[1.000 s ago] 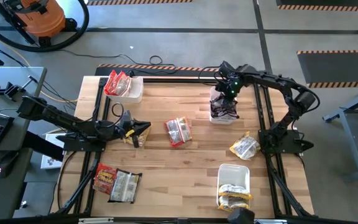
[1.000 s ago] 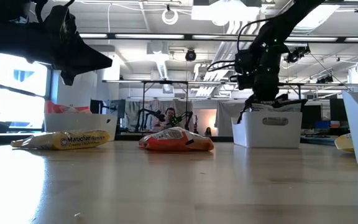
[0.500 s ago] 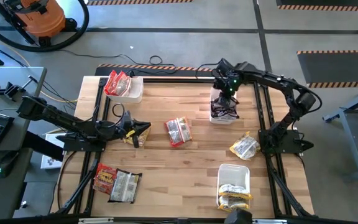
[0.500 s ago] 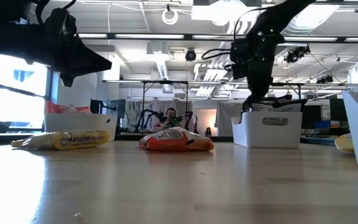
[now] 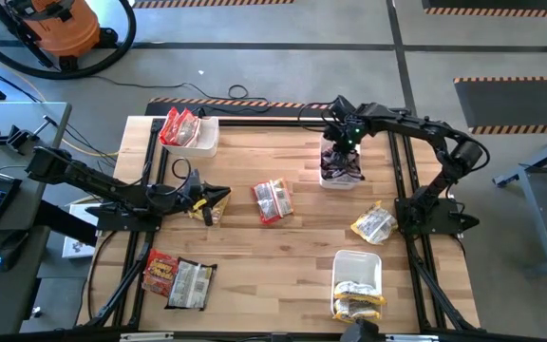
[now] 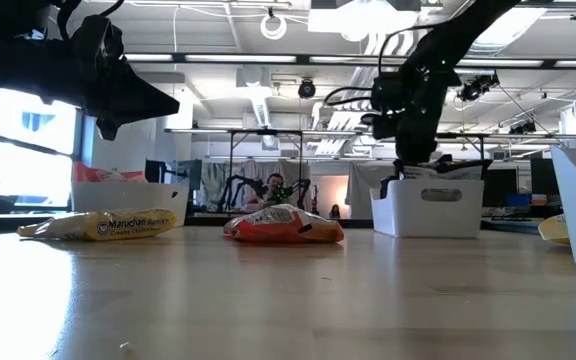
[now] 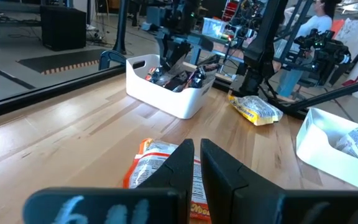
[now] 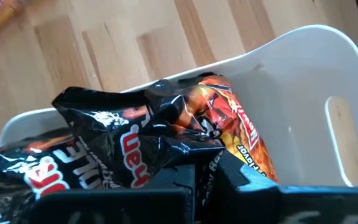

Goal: Sort Maruchan noodles
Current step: Put the black noodle pack into the top right white bin, then put the yellow noodle pack into the bottom white bin

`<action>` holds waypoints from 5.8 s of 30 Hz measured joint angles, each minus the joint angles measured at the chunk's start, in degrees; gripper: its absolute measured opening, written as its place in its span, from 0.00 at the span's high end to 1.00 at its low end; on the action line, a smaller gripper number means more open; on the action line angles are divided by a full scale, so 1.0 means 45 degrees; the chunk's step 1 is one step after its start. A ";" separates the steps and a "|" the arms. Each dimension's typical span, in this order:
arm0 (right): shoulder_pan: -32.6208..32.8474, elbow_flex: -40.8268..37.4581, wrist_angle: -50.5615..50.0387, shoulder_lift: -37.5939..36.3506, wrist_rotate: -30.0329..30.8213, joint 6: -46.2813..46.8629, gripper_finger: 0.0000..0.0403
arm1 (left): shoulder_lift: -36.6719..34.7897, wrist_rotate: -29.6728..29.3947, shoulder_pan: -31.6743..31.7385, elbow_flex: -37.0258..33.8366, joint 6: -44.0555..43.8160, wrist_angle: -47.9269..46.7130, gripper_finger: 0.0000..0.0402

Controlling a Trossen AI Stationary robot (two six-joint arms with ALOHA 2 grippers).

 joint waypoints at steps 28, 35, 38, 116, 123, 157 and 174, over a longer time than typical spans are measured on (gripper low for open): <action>0.0374 0.0846 -0.1481 -0.0019 0.0297 0.0565 0.96 | 0.0000 0.0248 0.0002 0.0000 -0.0003 -0.0121 0.95; 0.0486 -0.0453 -0.0152 -0.0028 0.0044 0.0757 0.97 | 0.0000 0.0248 0.0005 0.0000 0.0000 -0.0117 0.95; 0.0544 -0.0692 0.0140 -0.0028 -0.0003 0.0757 0.99 | 0.0000 0.0248 0.0005 0.0000 0.0000 -0.0112 0.95; 0.7981 -0.8354 1.1155 -0.9129 0.3635 0.6473 1.00 | 0.6922 0.3820 0.1211 0.5064 0.1296 -0.4583 0.71; 0.8364 -0.8354 1.0999 -0.8909 0.4088 0.6508 1.00 | 0.6475 0.3971 0.1110 0.6566 0.1329 -0.8273 0.76; 1.2465 -0.5518 -0.3819 -0.6563 0.2131 1.7762 1.00 | 0.5960 0.5790 0.1637 0.4026 -0.1200 -0.4338 0.93; 1.2224 -0.6951 0.5370 -0.4140 0.1825 1.5742 1.00 | 0.9110 0.6009 0.1928 0.5007 0.0728 0.0518 0.77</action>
